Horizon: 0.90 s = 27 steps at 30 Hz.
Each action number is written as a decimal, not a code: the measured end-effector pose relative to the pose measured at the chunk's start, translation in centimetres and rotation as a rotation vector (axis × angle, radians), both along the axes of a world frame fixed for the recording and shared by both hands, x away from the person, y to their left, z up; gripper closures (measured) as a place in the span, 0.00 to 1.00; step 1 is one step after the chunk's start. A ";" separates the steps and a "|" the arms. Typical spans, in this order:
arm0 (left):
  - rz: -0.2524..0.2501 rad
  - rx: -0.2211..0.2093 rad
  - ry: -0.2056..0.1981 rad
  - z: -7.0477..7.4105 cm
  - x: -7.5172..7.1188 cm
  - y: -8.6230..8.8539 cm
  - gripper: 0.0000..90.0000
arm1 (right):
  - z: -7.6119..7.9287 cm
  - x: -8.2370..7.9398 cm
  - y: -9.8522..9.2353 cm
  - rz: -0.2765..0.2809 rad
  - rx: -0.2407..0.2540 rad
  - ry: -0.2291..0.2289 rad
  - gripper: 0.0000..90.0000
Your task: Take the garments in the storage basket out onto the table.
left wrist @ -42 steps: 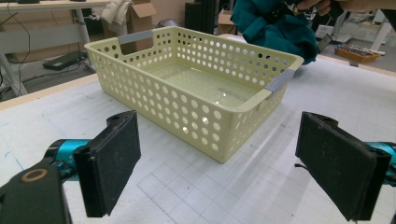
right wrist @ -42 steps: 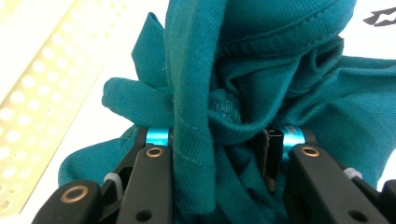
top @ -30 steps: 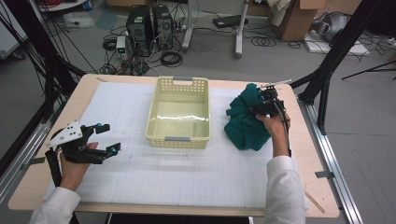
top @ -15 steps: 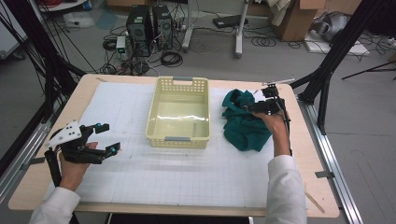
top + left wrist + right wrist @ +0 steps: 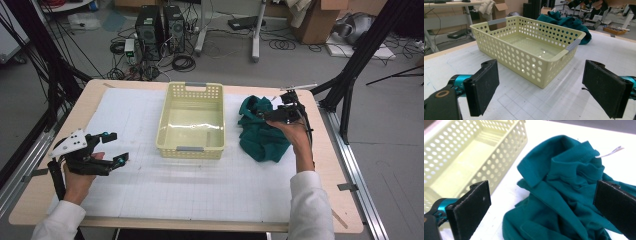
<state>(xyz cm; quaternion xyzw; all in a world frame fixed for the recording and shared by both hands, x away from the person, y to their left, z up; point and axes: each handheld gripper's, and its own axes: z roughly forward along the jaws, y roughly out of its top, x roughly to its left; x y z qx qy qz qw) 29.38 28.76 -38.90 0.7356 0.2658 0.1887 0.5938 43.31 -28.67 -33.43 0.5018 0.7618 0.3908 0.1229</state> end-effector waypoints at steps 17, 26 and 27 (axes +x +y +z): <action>0.010 -0.007 -0.004 0.1 0.0 0.3 0.16 | 2.5 -3.9 0.8 0.079 0.023 -0.154 0.01; 0.010 -0.004 -0.006 0.1 -0.1 0.4 0.16 | 2.2 -6.9 1.3 0.125 0.033 -0.231 0.01; 0.010 -0.005 -0.005 0.1 -0.1 0.3 0.16 | 2.1 -7.1 1.2 0.128 0.035 -0.236 0.01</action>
